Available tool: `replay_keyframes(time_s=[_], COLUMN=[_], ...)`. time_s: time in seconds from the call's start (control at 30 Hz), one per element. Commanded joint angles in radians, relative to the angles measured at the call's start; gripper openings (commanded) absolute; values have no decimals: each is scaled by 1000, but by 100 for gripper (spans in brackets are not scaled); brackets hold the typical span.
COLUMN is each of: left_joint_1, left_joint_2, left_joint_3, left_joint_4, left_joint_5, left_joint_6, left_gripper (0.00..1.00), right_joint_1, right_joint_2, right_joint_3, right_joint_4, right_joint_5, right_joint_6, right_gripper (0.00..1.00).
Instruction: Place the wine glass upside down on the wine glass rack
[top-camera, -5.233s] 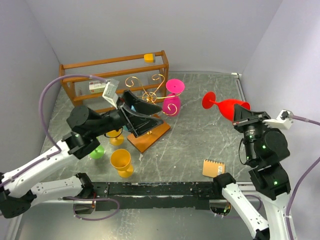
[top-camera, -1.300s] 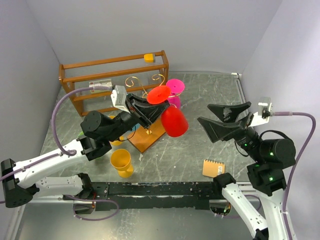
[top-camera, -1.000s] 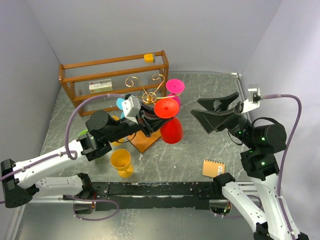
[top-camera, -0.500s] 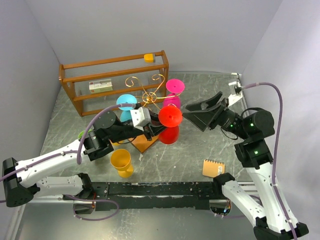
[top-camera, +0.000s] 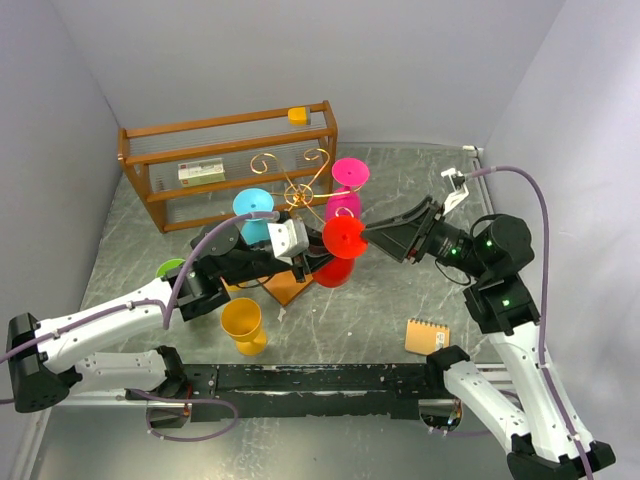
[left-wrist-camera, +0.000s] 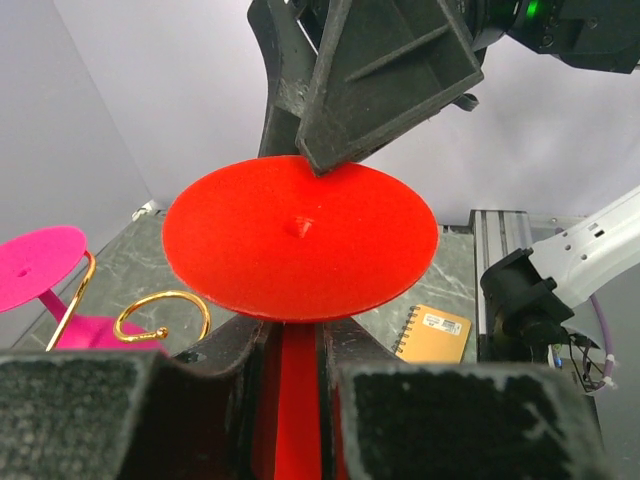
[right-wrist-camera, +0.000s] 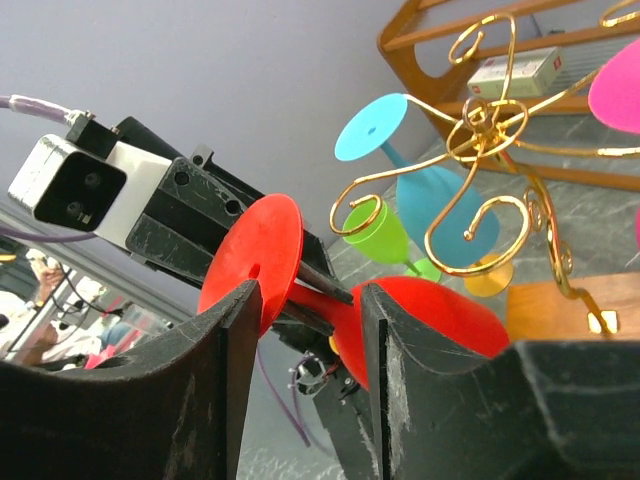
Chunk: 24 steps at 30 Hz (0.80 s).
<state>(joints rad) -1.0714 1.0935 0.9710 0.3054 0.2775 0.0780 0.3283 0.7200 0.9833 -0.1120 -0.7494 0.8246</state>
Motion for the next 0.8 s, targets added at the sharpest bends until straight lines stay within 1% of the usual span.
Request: replay_keyframes(time_s=[0.0,0.23,0.4,0.5,0.57,0.67,0.7,0.77], left_joint_1=[1,2,2,2,2,2,2,1], left_joint_2=[3,18,23,24,27,29,28,25], left_joint_3=[6,13,8,8,10,11,11,11], left_joint_4=[63,68,75,74,71,69,68,61], left_joint_5=[5,2,-1,-4,-3,-8,-13,-26], left_joint_6=[27,34,29,30,31,24,20,11], left_gripper=[7,7,7,7,7,7,7,10], right_joint_1=[-1,-1,-1,-1,-1,-1,-2,-1], right_joint_2=[-9,-11,-30,-38,-36,-31,-30,-28], right_joint_3=[-52,-79,-129,-139,-140,-133,-129,-116], right_joint_4=[3,21,146,179,181,166,151,112], right_joint_5=[-34,-61,-102,-107,-108,-103,-96,-83], right_joint_6=[59,113,230,266,280,294,295,286], right_gripper=[43,36,27,22,17,2,0,0])
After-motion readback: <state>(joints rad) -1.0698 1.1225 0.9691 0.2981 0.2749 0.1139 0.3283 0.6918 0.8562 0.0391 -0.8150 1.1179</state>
